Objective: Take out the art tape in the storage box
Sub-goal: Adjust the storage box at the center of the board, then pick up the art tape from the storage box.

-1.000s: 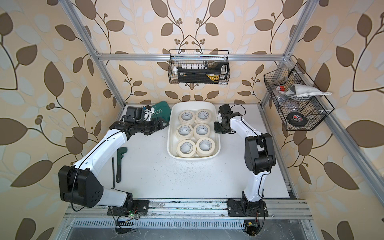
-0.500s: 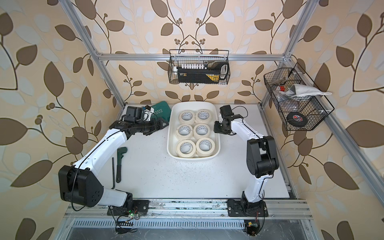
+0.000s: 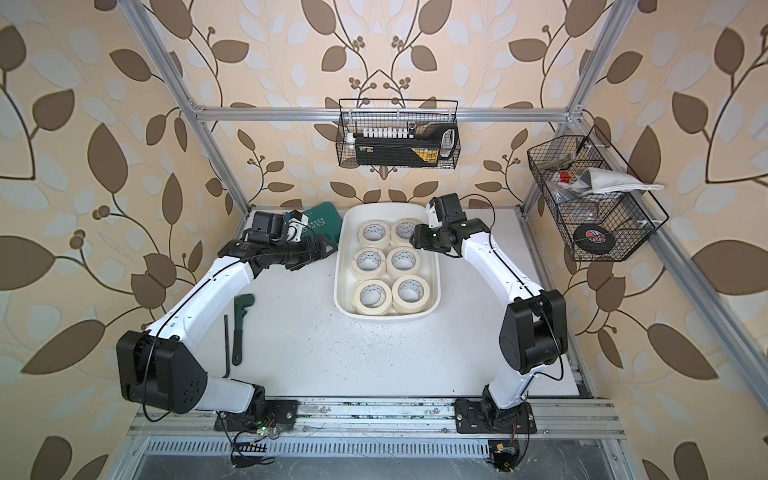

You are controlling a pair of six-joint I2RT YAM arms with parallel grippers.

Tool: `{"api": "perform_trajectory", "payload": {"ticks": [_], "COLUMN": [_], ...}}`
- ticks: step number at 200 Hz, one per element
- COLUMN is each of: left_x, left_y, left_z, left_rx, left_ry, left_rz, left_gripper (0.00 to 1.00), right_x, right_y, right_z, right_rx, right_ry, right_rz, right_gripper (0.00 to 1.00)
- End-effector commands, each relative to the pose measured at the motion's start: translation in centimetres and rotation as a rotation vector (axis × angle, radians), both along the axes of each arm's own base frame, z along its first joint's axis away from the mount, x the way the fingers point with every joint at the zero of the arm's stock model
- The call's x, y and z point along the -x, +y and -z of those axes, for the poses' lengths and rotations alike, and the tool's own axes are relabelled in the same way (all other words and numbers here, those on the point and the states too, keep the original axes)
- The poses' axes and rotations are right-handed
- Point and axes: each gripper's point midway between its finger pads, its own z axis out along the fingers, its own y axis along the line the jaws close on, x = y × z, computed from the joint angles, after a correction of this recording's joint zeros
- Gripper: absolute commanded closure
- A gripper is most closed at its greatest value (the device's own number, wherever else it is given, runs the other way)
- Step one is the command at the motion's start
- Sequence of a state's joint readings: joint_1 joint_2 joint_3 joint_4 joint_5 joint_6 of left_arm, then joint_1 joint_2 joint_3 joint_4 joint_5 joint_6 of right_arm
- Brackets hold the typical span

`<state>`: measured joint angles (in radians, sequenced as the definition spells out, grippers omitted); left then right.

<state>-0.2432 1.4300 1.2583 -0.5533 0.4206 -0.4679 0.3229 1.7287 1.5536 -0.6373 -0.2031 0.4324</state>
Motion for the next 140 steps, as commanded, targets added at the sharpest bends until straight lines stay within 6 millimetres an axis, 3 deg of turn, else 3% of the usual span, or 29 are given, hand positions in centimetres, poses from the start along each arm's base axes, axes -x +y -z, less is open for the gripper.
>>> {"api": "perform_trajectory", "payload": {"ticks": [1, 56, 76, 80, 99, 140], "left_x": [-0.3, -0.3, -0.4, -0.7, -0.8, -0.9], "left_y": [0.4, 0.8, 0.8, 0.8, 0.7, 0.7], "left_z": [-0.8, -0.3, -0.4, 0.7, 1.2, 1.1], "left_rx": [-0.037, -0.058, -0.056, -0.063, -0.062, -0.058], "left_ry": [-0.026, -0.018, -0.018, 0.01, 0.026, 0.03], "left_rz": [0.001, -0.015, -0.018, -0.019, -0.021, -0.027], "left_gripper": [0.01, 0.01, 0.01, 0.01, 0.01, 0.01], "right_x": [-0.4, -3.3, -4.7, -5.0, -6.5, -9.0], "right_y": [2.3, 5.7, 6.4, 6.5, 7.2, 7.9], "right_z": [1.0, 4.1, 5.2, 5.4, 6.3, 7.7], "right_rx": [-0.017, 0.061, 0.09, 0.092, 0.084, 0.05], "right_ry": [0.07, 0.124, 0.129, 0.13, 0.135, 0.143], "right_rz": [0.006, -0.014, 0.0, 0.005, 0.031, 0.111], "right_gripper": [0.44, 0.45, 0.45, 0.46, 0.47, 0.49]}}
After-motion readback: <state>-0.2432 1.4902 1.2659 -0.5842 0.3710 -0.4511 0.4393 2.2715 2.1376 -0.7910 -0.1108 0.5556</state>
